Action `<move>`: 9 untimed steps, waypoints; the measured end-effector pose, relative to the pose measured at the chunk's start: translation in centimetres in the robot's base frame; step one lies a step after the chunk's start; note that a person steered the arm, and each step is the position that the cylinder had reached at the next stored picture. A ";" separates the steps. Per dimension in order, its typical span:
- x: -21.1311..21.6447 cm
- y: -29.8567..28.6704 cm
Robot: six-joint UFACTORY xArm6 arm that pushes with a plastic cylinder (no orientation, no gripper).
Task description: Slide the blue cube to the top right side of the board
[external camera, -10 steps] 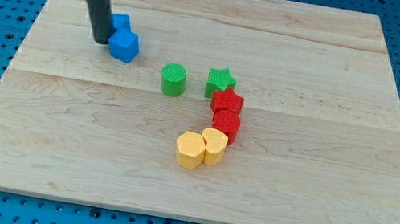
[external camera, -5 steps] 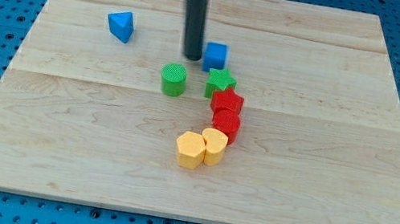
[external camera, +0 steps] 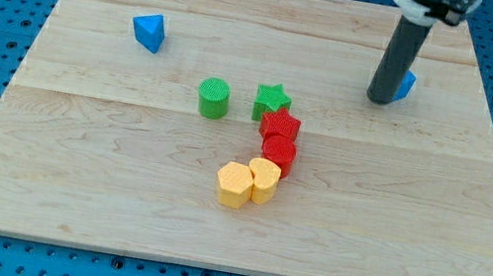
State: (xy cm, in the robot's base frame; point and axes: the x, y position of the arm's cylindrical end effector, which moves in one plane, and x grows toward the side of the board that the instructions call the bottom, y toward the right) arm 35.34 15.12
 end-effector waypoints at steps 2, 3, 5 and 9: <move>-1.6 1.3; 0.1 3.5; -5.1 8.1; 0.1 -17.8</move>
